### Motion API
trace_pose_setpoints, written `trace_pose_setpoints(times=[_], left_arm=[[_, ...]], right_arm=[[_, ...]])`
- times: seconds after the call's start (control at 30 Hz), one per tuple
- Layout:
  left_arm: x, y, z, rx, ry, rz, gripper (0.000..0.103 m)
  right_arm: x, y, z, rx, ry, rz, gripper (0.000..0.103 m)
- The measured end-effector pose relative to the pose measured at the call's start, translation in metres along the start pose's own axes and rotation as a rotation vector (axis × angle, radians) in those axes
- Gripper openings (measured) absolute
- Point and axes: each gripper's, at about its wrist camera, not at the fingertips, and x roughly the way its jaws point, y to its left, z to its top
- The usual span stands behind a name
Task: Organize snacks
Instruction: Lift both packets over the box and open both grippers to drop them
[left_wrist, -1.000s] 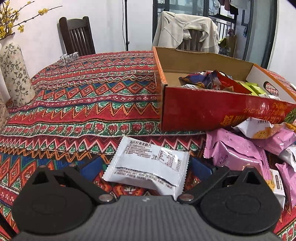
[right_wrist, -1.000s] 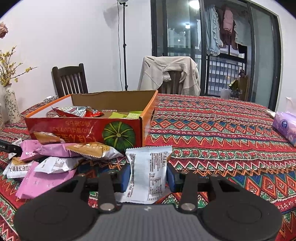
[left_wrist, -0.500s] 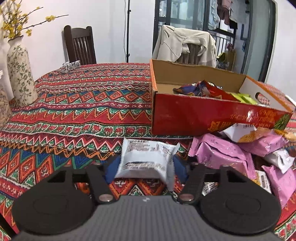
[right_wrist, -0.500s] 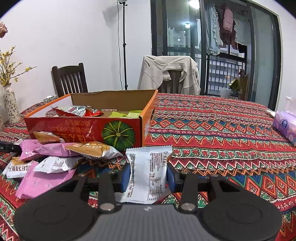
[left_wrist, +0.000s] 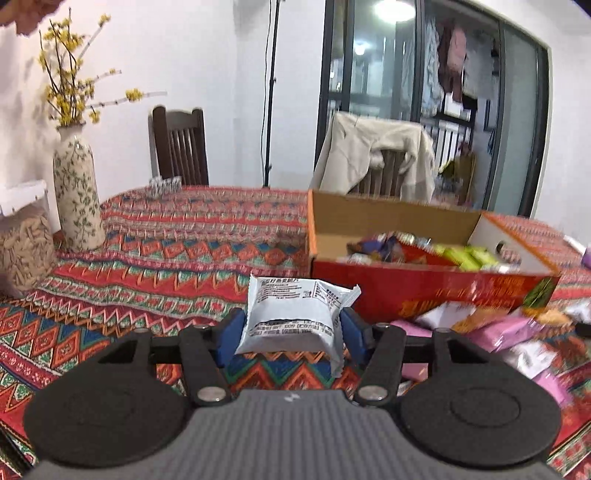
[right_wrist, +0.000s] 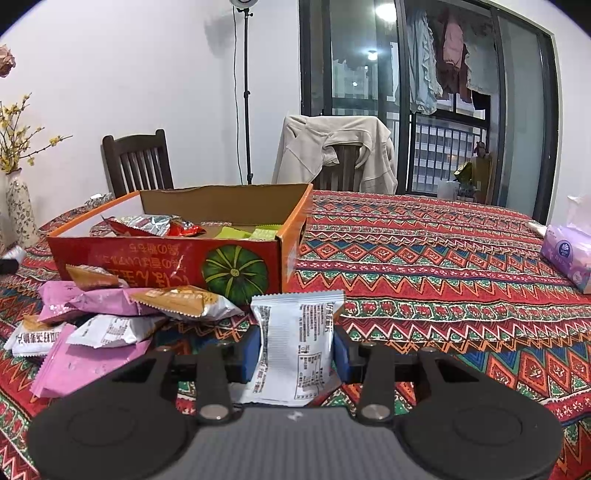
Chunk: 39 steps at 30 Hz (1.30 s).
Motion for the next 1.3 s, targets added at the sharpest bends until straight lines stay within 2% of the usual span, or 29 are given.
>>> trace_pose_setpoints(times=[0.3, 0.63, 0.83, 1.1, 1.3], left_arm=[[-0.011, -0.016, 0.017, -0.026, -0.074, -0.043, 0.058], [0.001, -0.047, 0.041, -0.016, -0.112, -0.089, 0.058], [0.018, -0.068, 0.06, -0.008, -0.137, -0.101, 0.058], [0.056, -0.091, 0.088, -0.017, -0.158, -0.073, 0.058], [0.085, -0.1, 0.081, -0.028, -0.171, -0.02, 0.058]], right_arm=[[-0.017, 0.006, 0.007, -0.004, -0.064, -0.002, 0.04], [-0.017, 0.032, 0.049, -0.055, -0.163, 0.048, 0.04], [0.007, 0.045, 0.081, -0.064, -0.184, 0.076, 0.04], [0.052, 0.057, 0.118, -0.004, -0.19, 0.08, 0.04], [0.084, 0.059, 0.114, 0.029, -0.196, 0.076, 0.04]])
